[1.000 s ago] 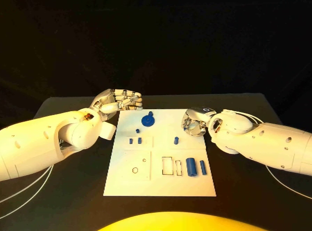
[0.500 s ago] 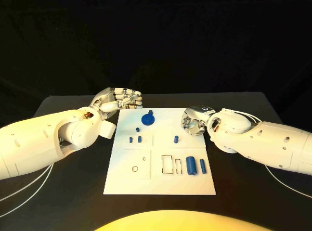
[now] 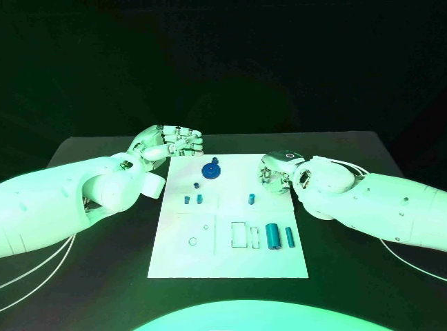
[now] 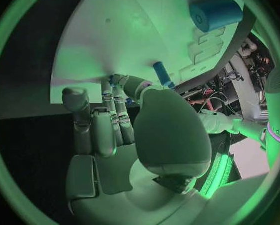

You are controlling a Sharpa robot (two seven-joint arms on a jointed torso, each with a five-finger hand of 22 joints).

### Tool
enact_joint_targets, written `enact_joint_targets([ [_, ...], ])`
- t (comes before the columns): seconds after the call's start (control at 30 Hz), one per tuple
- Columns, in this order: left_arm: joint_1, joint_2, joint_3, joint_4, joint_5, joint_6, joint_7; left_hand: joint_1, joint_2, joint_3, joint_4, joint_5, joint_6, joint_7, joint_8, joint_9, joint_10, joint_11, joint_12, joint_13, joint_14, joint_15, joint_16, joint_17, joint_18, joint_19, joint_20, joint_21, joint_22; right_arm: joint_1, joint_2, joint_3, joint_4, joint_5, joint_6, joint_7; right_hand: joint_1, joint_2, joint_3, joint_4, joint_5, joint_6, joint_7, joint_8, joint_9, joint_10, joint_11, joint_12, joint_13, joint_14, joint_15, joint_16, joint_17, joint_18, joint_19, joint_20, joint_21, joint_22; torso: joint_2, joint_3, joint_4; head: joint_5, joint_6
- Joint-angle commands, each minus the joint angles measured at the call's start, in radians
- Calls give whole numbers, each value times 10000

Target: Assemble the parts on the task board

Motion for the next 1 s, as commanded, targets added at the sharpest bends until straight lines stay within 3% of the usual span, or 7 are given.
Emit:
enact_joint_targets([
  [0.03,5,12,8,37,2,97,11,75,-24,47,-1,52,-17,66,-34,-9,32,23,-41,-16,65,-17,-56,-17,143,75,6,-43,-7,-119,54,-110,-34,-351,604,-428,-155,-6,27,33,3,-56,-13,37,30,308,-277,-50,-9,390,-45,73,16,-141,6,-76,38,26,2,2,8,-1,-17],
  [0.6,6,-10,8,66,-36,42,-51,58,-22,55,14,51,-33,90,-54,-24,5,42,-50,-19,60,-3,-94,-21,141,88,10,-82,-42,-119,123,-239,40,-743,1502,-707,-545,-265,-44,152,-10,-334,28,48,170,103,-202,-232,-57,377,29,124,3,-125,-115,0,-49,5,4,14,1,40,-62],
  [0.8,6,-5,8,73,-51,25,-64,54,-12,62,19,53,-37,98,-60,-30,-4,48,-52,-19,58,2,-109,-23,141,93,12,-97,-55,-119,134,-246,42,-846,1227,-757,-448,-181,56,93,4,-269,-7,136,251,213,-244,-182,-32,372,1,137,-16,-142,-37,-5,72,175,6,19,-2,40,-54],
  [1.0,6,-1,8,78,-79,10,-68,54,-12,62,19,53,-37,98,-60,-30,-4,48,-52,-19,58,2,-109,-23,141,93,12,-97,-55,-119,109,-248,56,-877,562,-774,-261,23,296,-88,18,-215,-41,291,423,450,-309,-129,21,389,-63,206,34,-303,407,-67,788,1052,6,22,-3,43,-39],
])
